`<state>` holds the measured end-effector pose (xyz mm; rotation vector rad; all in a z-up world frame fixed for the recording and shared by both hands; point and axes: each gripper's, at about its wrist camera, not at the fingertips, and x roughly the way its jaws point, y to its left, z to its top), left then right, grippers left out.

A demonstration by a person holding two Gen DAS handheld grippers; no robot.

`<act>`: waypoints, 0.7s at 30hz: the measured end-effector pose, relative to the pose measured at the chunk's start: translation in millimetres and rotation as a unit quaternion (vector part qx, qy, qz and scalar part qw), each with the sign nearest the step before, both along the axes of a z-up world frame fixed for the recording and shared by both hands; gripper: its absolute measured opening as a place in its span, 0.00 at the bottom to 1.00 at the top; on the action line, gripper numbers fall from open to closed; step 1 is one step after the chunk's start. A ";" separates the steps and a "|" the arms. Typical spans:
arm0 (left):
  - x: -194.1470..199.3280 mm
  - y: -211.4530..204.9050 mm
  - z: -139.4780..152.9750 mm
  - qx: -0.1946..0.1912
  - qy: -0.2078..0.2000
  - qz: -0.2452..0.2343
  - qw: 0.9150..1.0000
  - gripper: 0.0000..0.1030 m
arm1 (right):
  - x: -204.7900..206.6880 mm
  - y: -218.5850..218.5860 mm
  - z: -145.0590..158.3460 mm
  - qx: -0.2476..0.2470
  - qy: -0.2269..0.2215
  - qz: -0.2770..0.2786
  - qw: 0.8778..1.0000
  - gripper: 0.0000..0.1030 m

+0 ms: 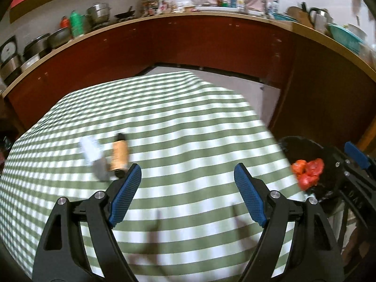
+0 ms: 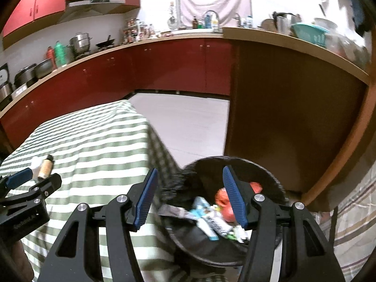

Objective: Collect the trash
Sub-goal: 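Move both open tools from the bin back over the white tube and bottle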

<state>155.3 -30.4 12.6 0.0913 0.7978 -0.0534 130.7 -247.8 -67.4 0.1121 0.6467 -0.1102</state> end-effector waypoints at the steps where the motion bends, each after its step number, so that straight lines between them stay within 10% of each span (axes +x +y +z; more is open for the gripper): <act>1: -0.9 9.9 0.7 0.001 0.001 0.007 1.000 0.77 | 1.6 8.3 1.1 -0.001 -0.001 0.006 1.000 0.55; 21: -17.6 190.1 -8.6 0.004 0.015 0.162 0.987 0.77 | 41.6 154.8 8.3 -0.012 0.008 0.129 0.991 0.55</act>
